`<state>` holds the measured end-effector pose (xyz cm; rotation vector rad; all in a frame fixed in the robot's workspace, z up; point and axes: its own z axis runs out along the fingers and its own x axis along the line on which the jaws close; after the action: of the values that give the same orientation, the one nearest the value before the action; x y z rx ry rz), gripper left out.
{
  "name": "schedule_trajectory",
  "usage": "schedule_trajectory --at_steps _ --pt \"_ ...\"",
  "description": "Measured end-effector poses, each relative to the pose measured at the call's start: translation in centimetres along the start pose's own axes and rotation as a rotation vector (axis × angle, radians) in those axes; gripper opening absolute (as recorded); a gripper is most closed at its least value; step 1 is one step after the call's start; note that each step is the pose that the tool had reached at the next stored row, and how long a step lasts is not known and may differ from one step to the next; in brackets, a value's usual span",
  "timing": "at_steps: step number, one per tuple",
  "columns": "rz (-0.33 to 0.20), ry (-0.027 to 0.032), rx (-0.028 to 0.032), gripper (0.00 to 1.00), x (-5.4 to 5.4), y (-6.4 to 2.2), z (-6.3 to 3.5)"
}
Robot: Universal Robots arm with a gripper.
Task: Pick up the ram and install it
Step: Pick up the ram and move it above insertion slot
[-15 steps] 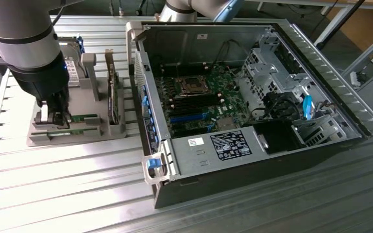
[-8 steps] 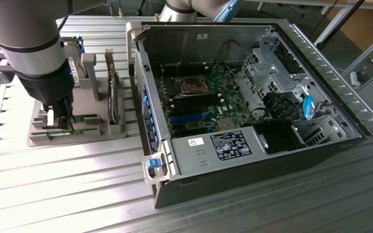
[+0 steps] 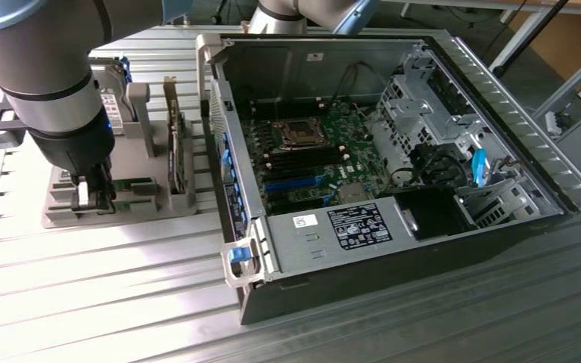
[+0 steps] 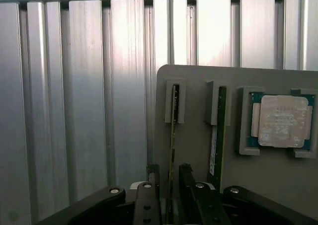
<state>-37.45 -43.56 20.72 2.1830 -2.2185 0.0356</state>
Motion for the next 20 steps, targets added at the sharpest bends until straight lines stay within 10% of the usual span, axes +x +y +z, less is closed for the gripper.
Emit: schedule_trajectory --at_steps 5,6,7,20 --pt "0.000 -0.0016 -0.0001 0.29 0.01 0.00 0.00" --pt "0.000 -0.0143 -0.0001 0.29 0.03 0.00 0.03" --pt "0.000 -0.0416 -0.0008 0.29 0.05 0.00 0.02" --pt "0.000 -0.0429 -0.0007 0.29 0.05 0.00 0.03"
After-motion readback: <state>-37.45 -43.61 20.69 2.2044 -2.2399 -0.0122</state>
